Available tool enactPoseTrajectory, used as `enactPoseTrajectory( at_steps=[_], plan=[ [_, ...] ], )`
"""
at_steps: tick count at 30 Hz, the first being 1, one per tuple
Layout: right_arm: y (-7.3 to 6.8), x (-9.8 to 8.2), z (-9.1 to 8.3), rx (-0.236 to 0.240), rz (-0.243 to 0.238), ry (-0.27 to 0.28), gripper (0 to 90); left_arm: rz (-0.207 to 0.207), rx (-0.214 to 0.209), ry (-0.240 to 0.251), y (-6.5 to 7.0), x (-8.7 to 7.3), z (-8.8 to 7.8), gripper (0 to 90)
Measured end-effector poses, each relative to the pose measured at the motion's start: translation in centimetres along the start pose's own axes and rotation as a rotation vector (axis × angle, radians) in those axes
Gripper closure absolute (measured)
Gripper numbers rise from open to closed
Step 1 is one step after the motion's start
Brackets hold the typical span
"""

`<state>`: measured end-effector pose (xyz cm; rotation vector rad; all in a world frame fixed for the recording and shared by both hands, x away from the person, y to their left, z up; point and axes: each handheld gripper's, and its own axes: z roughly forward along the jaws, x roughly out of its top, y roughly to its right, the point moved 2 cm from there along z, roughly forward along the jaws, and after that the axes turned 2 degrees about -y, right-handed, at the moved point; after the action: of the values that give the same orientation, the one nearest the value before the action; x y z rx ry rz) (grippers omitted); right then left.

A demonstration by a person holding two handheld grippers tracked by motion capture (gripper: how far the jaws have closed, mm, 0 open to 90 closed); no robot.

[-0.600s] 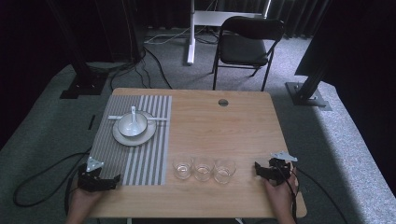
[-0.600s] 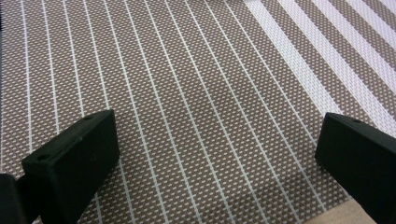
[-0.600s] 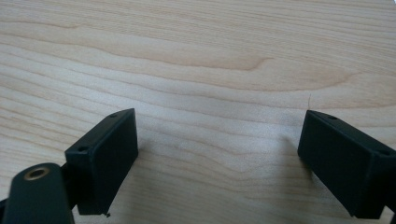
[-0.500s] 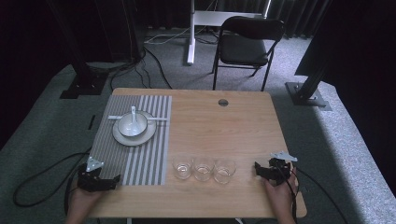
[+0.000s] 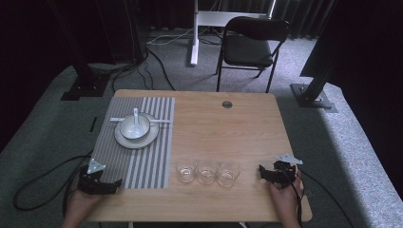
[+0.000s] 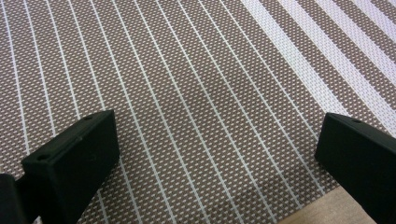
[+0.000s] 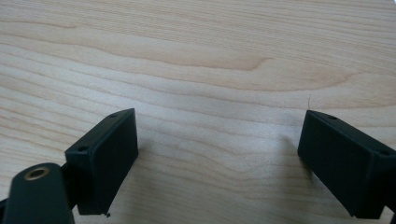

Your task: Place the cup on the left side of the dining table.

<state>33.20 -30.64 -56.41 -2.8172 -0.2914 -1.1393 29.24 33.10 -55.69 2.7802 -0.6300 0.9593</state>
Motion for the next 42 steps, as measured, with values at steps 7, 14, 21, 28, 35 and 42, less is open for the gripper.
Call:
enactPoseTrajectory(
  at_steps=[7, 14, 21, 28, 35, 42],
  plan=[
    [0.0, 0.0, 0.0, 0.000, 0.000, 0.000, 11.7, 0.005, -0.003, 0.025, -0.2, -0.2, -0.2, 0.3],
    [0.0, 0.0, 0.0, 0.000, 0.000, 0.000, 11.7, 0.008, -0.009, 0.076, 0.1, 0.1, -1.0, 0.3],
    [0.0, 0.0, 0.0, 0.000, 0.000, 0.000, 11.7, 0.032, -0.047, 0.097, 0.9, 0.7, -1.3, 0.3],
    [0.0, 0.0, 0.0, 0.000, 0.000, 0.000, 11.7, 0.061, -0.065, 0.111, 1.9, 1.4, -1.5, 0.3],
    [0.0, 0.0, 0.0, 0.000, 0.000, 0.000, 11.7, 0.085, -0.092, 0.127, 2.9, 2.2, -1.6, 0.3],
    [0.0, 0.0, 0.0, 0.000, 0.001, 0.000, 11.7, 0.118, -0.129, 0.145, 4.5, 3.5, -1.5, 0.3]
  ],
)
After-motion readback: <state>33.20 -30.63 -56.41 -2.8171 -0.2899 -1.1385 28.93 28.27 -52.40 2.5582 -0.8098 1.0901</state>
